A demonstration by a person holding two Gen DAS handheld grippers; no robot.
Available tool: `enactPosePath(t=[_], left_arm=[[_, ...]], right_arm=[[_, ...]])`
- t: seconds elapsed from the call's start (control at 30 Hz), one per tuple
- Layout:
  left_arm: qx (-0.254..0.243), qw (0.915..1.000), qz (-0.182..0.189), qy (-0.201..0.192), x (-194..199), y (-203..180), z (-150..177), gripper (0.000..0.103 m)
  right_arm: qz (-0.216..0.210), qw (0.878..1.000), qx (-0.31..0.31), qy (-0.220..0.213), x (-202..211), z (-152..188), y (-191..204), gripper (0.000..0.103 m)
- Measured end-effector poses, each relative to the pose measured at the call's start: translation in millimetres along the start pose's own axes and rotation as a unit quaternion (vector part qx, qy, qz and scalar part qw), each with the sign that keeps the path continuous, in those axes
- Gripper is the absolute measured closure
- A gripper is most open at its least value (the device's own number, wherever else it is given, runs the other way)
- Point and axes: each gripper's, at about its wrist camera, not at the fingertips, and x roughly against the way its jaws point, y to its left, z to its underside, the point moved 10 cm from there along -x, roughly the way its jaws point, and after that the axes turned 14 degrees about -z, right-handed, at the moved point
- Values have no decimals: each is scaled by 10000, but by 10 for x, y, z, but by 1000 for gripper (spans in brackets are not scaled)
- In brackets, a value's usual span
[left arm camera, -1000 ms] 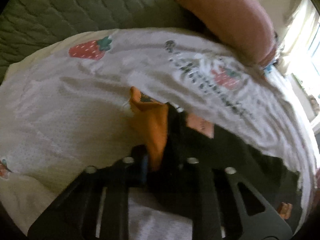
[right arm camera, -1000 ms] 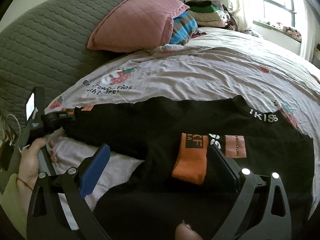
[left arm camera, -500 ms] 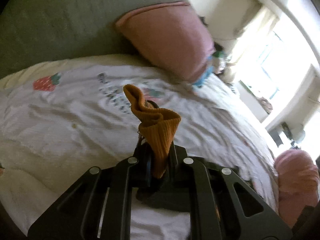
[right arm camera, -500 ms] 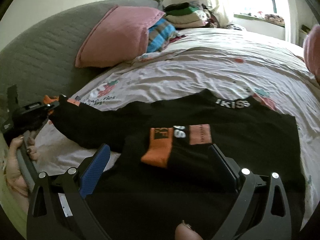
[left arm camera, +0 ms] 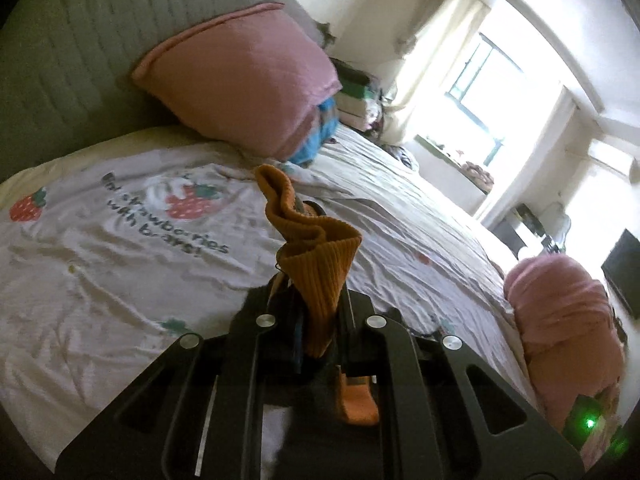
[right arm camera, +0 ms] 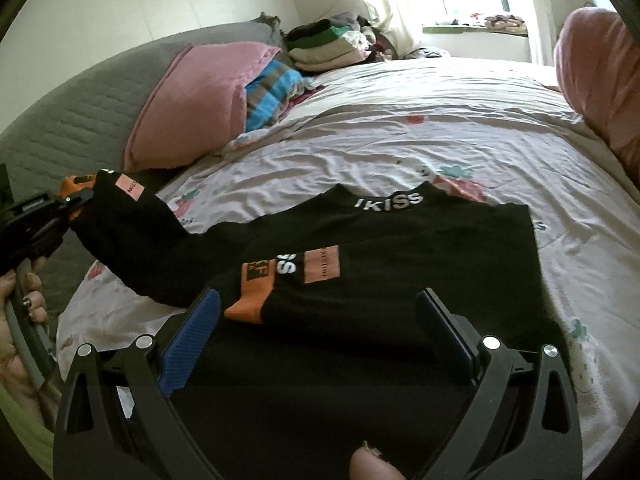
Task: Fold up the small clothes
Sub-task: 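Carry the sleeve across the shirt body with the left tool and release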
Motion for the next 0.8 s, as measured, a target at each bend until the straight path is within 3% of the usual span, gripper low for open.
enactPosePath(t=[0.37,0.8], left_arm=[[-427,9977,501,171,89,-643,209,98],[-876,9905,875,598,-69,-1117,655,98]], right_arm=[[238,9990,-274,-243,302,-6,-342,6],[509,9967,-475,-424,598,24,-667,6]])
